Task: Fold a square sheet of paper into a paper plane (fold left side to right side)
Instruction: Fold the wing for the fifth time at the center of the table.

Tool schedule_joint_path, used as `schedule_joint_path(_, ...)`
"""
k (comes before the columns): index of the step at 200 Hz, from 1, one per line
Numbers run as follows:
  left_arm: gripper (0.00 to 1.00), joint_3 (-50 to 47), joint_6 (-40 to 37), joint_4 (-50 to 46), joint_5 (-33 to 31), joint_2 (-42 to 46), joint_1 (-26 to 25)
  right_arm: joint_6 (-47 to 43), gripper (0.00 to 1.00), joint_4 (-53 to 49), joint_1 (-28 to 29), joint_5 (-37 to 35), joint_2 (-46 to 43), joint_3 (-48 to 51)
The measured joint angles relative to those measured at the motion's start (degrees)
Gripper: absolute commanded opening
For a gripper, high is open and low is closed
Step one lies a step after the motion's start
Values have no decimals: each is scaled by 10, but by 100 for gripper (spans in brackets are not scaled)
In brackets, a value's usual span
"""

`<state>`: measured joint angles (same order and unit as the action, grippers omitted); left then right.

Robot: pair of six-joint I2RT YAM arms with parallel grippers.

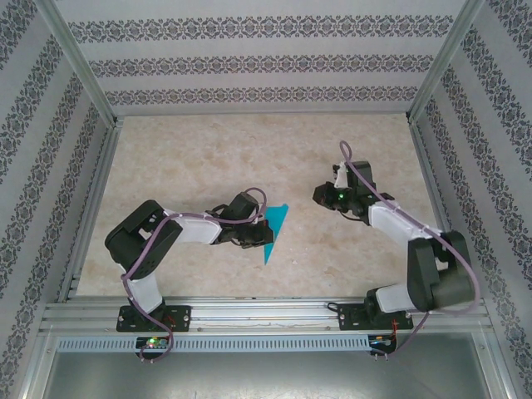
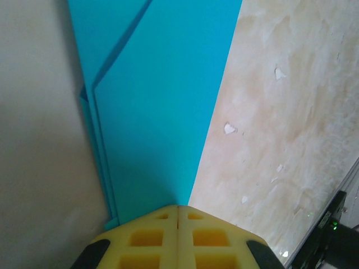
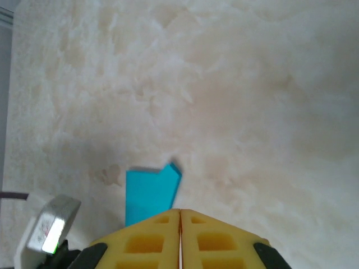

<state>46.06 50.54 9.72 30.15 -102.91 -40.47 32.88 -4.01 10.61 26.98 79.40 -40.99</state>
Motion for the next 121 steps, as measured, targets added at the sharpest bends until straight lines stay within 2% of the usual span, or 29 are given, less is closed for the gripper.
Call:
schedule_joint_path(29, 0, 16, 22, 16, -7, -16, -1, 12, 18, -24, -4, -17, -48, 53)
schedule_joint_path(74, 2, 21, 42, 23, -21, -21, -4, 17, 21, -44, -8, -23, -77, 79)
schedule_joint_path(100, 12, 23, 49, 23, -24, -19, -4, 17, 22, -46, -8, -23, -83, 79)
schedule_joint_path(121, 20, 42, 50, 13, -23, -11, -4, 14, 30, -58, -7, -28, -99, 79)
